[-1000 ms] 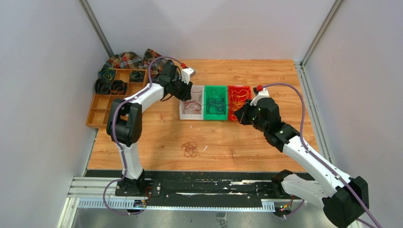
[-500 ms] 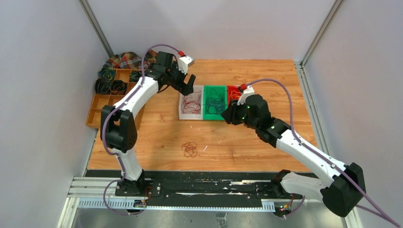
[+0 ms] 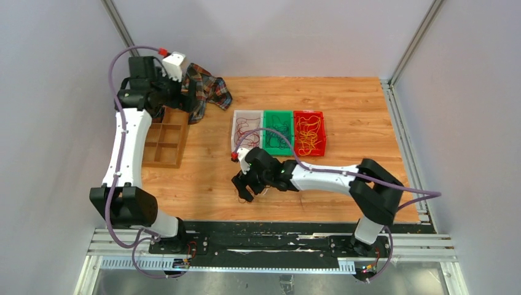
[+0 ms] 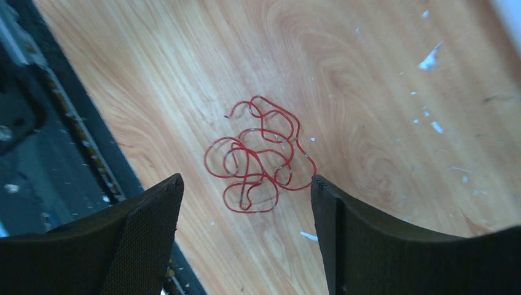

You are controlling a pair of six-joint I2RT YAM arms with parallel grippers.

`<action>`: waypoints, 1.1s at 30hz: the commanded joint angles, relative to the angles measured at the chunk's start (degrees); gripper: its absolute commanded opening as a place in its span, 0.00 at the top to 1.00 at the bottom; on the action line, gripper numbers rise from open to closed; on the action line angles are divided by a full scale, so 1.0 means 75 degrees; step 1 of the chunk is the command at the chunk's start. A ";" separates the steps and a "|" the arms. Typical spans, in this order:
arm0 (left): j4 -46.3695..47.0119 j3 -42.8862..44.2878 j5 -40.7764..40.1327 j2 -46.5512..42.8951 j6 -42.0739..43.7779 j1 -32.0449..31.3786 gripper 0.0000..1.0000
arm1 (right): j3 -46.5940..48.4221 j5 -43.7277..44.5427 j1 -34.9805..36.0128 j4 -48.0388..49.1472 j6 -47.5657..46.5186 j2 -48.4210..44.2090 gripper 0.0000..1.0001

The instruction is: Untangle the cables

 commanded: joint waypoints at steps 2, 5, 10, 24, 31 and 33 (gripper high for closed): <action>-0.1006 -0.0810 0.0478 -0.0776 0.0417 0.1016 0.02 | 0.0640 -0.0265 0.0186 -0.0291 -0.0487 0.0950 0.24; -0.0993 -0.1110 0.0265 -0.1193 0.0500 0.1136 0.02 | 0.1237 -0.0071 0.0240 -0.1134 -0.0392 0.1604 0.33; -0.0644 -0.1690 0.0040 -0.1637 0.0497 0.1214 0.02 | 0.1515 0.0291 0.0242 -0.1300 -0.0411 0.1648 0.67; -0.0361 -0.2010 -0.0293 -0.1324 0.0382 0.1282 0.02 | 0.3493 0.0791 -0.1225 -0.1879 -0.0979 0.0501 0.99; -0.0352 -0.1999 -0.0405 -0.1457 0.0296 0.1282 0.02 | 0.4767 0.1463 -0.2069 -0.1746 -0.0901 0.1327 0.99; -0.0350 -0.1999 -0.0428 -0.1498 0.0315 0.1285 0.02 | 0.5061 0.1659 -0.2174 -0.1728 -0.0918 0.1663 0.99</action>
